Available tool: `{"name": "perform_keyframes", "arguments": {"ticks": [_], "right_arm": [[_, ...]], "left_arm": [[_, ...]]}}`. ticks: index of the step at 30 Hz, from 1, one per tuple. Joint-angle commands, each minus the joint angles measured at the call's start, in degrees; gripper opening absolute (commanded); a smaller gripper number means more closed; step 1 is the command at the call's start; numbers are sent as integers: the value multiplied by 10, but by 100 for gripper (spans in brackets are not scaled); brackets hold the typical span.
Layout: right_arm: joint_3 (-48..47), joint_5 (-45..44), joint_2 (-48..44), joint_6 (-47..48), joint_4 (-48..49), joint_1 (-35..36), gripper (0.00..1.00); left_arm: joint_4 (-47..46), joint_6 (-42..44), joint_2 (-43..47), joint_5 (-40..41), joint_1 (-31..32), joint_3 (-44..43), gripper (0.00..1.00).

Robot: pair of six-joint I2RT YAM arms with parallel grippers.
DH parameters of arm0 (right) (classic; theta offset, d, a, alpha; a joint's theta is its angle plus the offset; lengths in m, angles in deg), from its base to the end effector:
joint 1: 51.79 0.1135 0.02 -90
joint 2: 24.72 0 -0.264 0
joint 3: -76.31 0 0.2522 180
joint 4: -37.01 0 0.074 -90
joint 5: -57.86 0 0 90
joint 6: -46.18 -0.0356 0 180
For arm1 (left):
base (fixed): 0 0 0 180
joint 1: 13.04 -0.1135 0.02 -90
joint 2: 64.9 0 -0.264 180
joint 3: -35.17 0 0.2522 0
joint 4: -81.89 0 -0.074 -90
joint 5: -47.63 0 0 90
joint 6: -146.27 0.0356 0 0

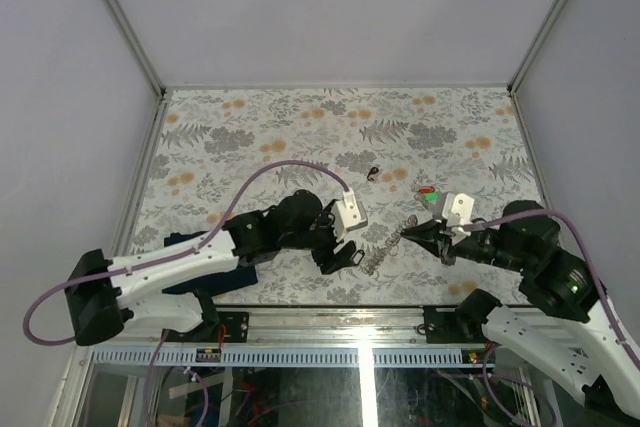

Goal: Put the keys on the keyring
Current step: Pick up the key from the center of the board.

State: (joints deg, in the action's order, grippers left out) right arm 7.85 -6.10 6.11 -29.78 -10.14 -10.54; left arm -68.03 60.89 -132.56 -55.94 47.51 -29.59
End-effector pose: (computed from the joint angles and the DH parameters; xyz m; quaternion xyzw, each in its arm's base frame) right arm 0.0631 0.0761 0.3853 -0.4740 0.5913 0.3152 0.5713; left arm 0.1219 -0.2328 0.2858 0.5174 0.7049 -0.3140 0.3699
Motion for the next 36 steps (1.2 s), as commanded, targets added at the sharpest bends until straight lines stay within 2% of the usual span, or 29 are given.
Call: {"name": "perform_keyframes", "arguments": {"ticks": [1,3,7,18,29,36], "right_arm": [[-52,-25,-30,1,-18,2,0],[-65,-35,-42,-1,-30,2,0],[-96,-60,-59,3,-64,2,0],[-146,-114,-87,7,-116,2,0],[-138,-125,-102,14,-125,2,0],[-127,-125,-109,14,-123,2,0]], "left_arm": [[-119,112,-39,-105,-17,46,66],[-161,114,-59,-121,-30,63,66],[-161,127,-130,-165,-61,38,62],[-166,183,-235,-228,-66,7,50],[-169,192,-287,-219,-65,-1,36],[-168,192,-306,-207,-65,-3,37]]}}
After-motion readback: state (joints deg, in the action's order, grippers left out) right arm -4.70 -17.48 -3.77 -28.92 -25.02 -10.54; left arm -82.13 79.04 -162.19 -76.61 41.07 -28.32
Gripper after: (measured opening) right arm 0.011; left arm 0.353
